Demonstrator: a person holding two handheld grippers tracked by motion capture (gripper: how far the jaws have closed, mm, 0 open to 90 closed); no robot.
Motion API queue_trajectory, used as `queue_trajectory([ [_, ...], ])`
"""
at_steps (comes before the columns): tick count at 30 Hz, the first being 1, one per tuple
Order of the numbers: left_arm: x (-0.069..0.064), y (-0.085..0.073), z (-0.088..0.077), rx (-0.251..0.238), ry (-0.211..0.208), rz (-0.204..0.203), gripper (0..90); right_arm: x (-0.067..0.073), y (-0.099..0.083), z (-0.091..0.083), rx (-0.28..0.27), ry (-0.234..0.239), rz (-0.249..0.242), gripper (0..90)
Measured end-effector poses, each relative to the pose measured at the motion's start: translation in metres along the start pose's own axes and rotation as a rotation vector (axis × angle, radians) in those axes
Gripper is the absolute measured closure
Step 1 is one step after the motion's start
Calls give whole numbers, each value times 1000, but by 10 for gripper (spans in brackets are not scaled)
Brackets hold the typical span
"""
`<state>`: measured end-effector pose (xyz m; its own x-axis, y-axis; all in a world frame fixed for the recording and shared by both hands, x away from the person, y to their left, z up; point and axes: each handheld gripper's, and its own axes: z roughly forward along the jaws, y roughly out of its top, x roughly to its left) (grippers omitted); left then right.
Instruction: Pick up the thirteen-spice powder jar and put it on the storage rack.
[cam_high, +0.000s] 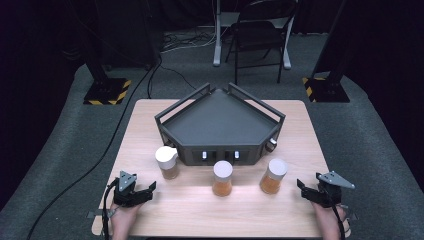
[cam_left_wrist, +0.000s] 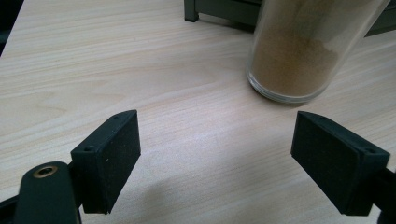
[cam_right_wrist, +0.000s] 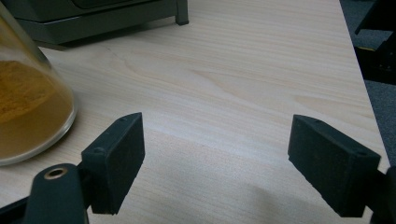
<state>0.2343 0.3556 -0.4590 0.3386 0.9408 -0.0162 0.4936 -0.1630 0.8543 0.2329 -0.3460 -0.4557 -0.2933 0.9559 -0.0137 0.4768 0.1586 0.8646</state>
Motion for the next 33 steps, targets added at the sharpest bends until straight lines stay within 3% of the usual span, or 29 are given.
queue_trajectory([
  [33, 7, -4, 0, -29, -40, -18, 106, 0, 1, 1, 2, -1, -2, 183],
])
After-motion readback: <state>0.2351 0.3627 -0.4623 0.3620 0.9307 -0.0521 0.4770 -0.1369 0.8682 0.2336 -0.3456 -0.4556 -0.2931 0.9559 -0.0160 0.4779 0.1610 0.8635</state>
